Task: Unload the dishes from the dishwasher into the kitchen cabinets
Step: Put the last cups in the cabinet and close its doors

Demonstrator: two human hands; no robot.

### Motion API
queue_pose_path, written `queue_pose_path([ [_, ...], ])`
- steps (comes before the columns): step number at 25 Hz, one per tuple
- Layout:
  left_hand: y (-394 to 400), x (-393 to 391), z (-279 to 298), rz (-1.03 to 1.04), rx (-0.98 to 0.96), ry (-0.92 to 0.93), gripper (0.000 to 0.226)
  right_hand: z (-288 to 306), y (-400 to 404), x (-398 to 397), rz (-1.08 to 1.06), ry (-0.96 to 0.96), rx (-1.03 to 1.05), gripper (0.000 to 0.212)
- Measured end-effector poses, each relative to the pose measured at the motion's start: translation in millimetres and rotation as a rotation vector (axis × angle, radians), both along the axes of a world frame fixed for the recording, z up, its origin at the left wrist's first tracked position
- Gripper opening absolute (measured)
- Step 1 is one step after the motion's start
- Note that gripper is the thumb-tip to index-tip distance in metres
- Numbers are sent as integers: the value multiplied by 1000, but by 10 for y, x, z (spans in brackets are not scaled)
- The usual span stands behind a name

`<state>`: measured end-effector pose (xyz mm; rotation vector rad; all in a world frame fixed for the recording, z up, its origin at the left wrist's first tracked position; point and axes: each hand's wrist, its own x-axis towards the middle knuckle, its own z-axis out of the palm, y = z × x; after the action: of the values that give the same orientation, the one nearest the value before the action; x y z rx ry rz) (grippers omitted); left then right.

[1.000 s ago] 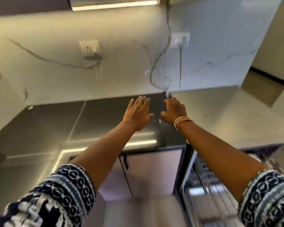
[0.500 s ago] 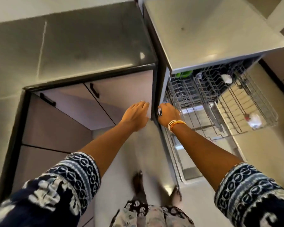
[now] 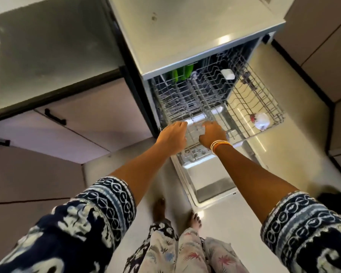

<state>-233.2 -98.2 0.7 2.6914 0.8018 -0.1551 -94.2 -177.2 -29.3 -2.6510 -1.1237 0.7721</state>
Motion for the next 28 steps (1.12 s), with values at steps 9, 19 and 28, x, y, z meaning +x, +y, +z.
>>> queue_pose_path([
  [9,170,1896,-747,-194,-123,-63,51,-803,-218,1593,-600,-20,89,56],
  [19,991,3526,-1739,-68,-154,-78,36,-1719,106,2720,-1375,86,189,117],
  [28,1672,4456,-2456,122,2,-219,44,-2409,161,2698,-1389,-240,428,99],
])
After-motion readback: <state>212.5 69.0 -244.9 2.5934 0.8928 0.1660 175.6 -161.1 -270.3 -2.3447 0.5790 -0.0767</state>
